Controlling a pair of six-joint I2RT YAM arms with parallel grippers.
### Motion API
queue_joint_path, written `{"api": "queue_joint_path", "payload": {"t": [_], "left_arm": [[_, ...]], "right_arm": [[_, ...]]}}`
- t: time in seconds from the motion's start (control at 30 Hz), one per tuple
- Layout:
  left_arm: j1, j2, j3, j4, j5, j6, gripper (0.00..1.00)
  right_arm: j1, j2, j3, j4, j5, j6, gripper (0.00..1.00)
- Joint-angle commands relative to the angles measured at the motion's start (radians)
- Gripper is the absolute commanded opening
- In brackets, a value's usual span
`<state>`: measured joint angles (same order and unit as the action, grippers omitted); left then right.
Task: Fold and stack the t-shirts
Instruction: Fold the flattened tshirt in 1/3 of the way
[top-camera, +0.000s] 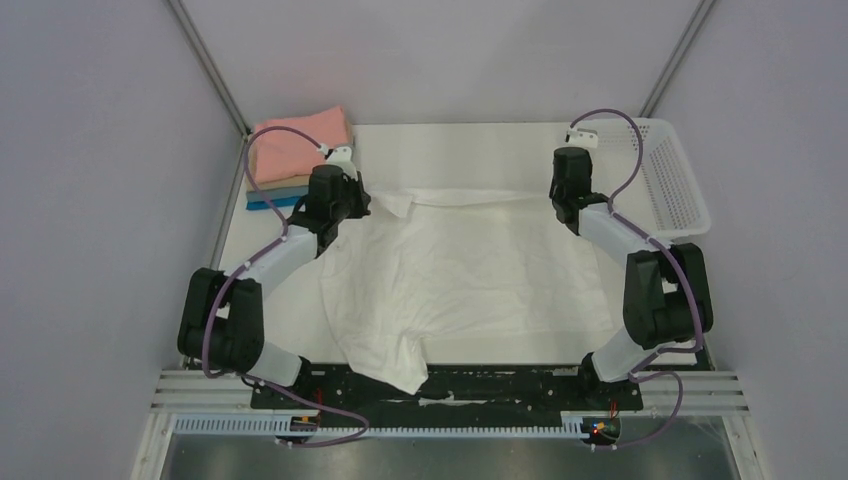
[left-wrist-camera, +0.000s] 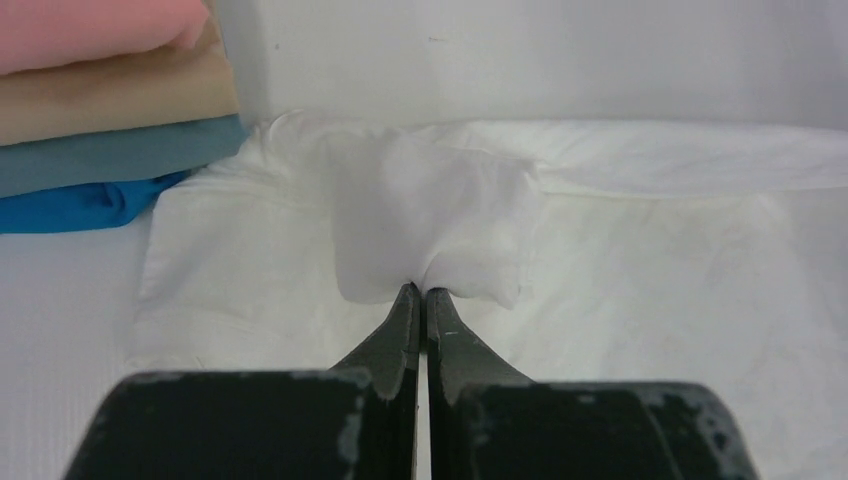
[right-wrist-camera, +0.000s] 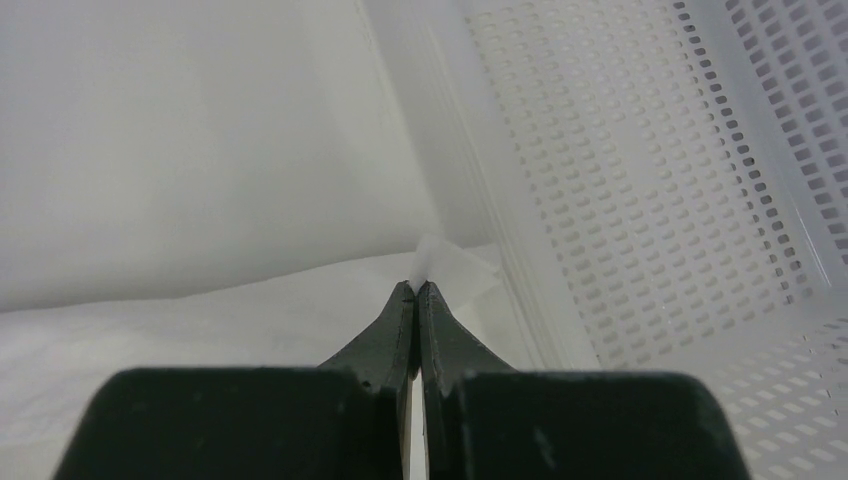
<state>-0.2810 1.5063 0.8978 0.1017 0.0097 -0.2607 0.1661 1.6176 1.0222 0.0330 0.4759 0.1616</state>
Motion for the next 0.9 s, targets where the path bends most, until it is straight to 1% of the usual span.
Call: {"api": "queue_joint_path", "payload": {"t": [0.0, 0.1, 0.23, 0.33, 0.43, 0.53, 0.7, 0.87], "left_arm": [[-0.015, -0.094, 0.041, -0.061, -0.005, 0.028, 0.02], [-0.015, -0.087, 0.105, -0.148, -0.045, 0.141, 0.02], [-0.015, -0.035, 0.222, -0.262, -0.014, 0.315, 0.02], [-0.015, 0.009, 0.302, -0.374, -0.002, 0.369, 0.02], [-0.015, 0.009, 0.299, -0.443, 0.081, 0.372, 0.02], [-0.015, -0.033, 0.230, -0.446, 0.072, 0.321, 0.02], [-0.018, -0.089, 0.143, -0.487, 0.040, 0.248, 0.02], [-0.027, -0.137, 0.115, -0.520, 0.034, 0.190, 0.02]], "right_arm": [[-0.009, -0.049, 0.000, -0.020, 0.035, -0.024, 0.00], [-0.020, -0.054, 0.005, -0.028, 0.034, -0.030, 0.00], [-0.030, -0.050, 0.021, -0.030, 0.019, -0.056, 0.00], [-0.037, -0.047, 0.032, -0.042, 0.012, -0.072, 0.00], [-0.043, -0.042, 0.044, -0.069, -0.009, -0.083, 0.00], [-0.045, -0.027, 0.072, -0.097, -0.029, -0.099, 0.00], [-0.045, -0.016, 0.071, -0.117, -0.057, -0.126, 0.00], [-0.046, -0.013, 0.086, -0.144, -0.051, -0.133, 0.01]]}}
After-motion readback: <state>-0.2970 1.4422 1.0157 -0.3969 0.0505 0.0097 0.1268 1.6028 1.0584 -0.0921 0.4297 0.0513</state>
